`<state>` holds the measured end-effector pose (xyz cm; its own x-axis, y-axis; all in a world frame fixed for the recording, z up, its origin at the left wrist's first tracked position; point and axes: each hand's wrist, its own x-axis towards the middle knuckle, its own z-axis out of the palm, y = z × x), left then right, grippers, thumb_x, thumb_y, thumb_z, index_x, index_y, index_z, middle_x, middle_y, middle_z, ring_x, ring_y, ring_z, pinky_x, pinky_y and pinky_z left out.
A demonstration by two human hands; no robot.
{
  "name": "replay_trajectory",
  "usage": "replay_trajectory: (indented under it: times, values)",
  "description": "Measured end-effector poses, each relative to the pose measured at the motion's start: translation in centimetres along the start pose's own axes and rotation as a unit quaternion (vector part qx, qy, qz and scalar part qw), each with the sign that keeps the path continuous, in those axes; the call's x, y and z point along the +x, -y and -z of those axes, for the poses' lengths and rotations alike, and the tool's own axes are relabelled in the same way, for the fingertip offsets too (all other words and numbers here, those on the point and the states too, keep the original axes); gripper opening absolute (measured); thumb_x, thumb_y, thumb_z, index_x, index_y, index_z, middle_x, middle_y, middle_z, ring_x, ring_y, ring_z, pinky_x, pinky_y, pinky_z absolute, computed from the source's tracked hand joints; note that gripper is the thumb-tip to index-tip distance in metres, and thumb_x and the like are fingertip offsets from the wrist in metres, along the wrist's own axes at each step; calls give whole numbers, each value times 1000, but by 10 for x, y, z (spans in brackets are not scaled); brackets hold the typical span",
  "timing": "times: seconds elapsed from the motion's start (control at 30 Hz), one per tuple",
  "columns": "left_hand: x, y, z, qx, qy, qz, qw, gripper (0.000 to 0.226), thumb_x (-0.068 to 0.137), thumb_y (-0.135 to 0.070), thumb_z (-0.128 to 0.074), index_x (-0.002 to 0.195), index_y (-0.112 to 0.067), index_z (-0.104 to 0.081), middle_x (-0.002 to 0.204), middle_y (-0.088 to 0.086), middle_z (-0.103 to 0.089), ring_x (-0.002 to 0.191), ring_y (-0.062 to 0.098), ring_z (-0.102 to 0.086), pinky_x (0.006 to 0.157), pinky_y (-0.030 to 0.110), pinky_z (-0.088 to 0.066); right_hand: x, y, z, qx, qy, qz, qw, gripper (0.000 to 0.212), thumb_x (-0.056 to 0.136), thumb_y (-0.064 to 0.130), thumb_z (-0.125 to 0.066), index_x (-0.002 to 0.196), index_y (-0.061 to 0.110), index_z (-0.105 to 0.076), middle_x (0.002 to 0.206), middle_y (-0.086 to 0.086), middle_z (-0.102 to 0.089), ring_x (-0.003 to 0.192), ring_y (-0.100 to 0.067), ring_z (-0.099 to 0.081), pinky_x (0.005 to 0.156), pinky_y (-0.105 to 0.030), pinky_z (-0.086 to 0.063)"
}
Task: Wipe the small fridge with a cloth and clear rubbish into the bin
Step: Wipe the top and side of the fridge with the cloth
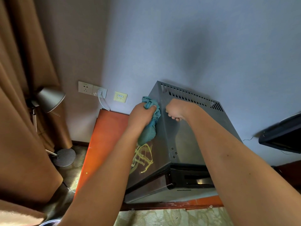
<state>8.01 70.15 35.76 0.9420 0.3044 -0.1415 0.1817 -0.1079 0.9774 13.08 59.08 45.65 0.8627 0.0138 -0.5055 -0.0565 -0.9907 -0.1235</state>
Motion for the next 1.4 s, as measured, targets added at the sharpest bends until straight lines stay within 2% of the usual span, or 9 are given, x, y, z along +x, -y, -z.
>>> replay_trajectory:
  times: [0.1, 0.23, 0.47, 0.7, 0.8, 0.93, 1.03, 1.2, 1.4]
  values:
    - [0, 15, 5, 59, 46, 36, 997, 27, 90, -42, -60, 85, -18, -69, 89, 4, -72, 86, 26, -69, 82, 40, -57, 4, -1, 1, -11, 0, 1, 1000, 30, 101, 1, -37, 74, 4, -51, 69, -13, -48, 54, -20, -37, 53, -28, -31]
    - [1, 3, 14, 23, 80, 29, 996, 24, 84, -40, -68, 77, -17, -69, 77, 1, -73, 74, 19, -70, 72, 32, -55, 9, -2, 1, 10, 1, 4, 1000, 26, 103, 7, -37, 82, 6, -53, 72, -9, -51, 55, -16, -40, 51, -25, -33]
    - [13, -13, -2, -78, 4, -14, 997, 27, 92, -40, -61, 74, -20, -66, 77, 1, -71, 76, 20, -67, 69, 32, -49, 17, -1, 2, 72, 21, -25, 997, 11, 106, 14, -37, 110, 11, -46, 73, -2, -51, 52, -10, -40, 35, -15, -35]
    - [19, 14, 10, 91, 81, 65, 990, 36, 90, -46, -61, 100, -12, -70, 98, 7, -71, 89, 27, -68, 85, 38, -57, 20, -1, 5, 82, 35, -33, 995, 26, 106, 12, -36, 83, 12, -49, 68, -2, -53, 45, -8, -46, 33, -14, -37]
    - [22, 0, 18, 24, 106, 55, 993, 26, 88, -40, -68, 92, -15, -71, 90, 5, -73, 82, 23, -70, 77, 34, -57, 16, 1, 8, 106, 46, -38, 993, 31, 108, 15, -35, 80, 10, -48, 63, -3, -53, 40, -9, -48, 31, -12, -37]
    - [29, -19, 9, -80, 56, -3, 995, 25, 92, -37, -64, 88, -15, -74, 87, 5, -76, 86, 24, -72, 82, 42, -58, 14, 4, 10, 82, 25, -19, 996, 31, 105, 9, -41, 75, 11, -46, 59, -5, -55, 47, -16, -52, 28, -14, -37]
    - [36, -9, 1, -71, 26, 9, 997, 27, 94, -41, -58, 89, -18, -72, 89, 3, -73, 87, 24, -70, 83, 38, -57, 18, 0, 7, 119, 54, -45, 990, 29, 108, 15, -38, 81, 11, -49, 51, -1, -56, 33, -9, -50, 30, -14, -39]
    - [39, 22, 6, 28, 75, 86, 993, 43, 92, -46, -59, 114, -11, -70, 109, 9, -72, 97, 29, -67, 92, 44, -56, 13, 5, 6, 27, 24, -28, 999, 14, 104, 15, -34, 108, 11, -47, 71, -1, -56, 51, -11, -48, 42, -19, -40]
    - [39, -3, 20, -90, 131, 53, 986, 18, 89, -34, -72, 93, -16, -73, 93, 9, -76, 83, 25, -74, 82, 41, -61, 13, 10, 23, -45, -14, 28, 998, 28, 98, 14, -45, 72, 11, -53, 63, -3, -49, 52, -16, -40, 52, -26, -33]
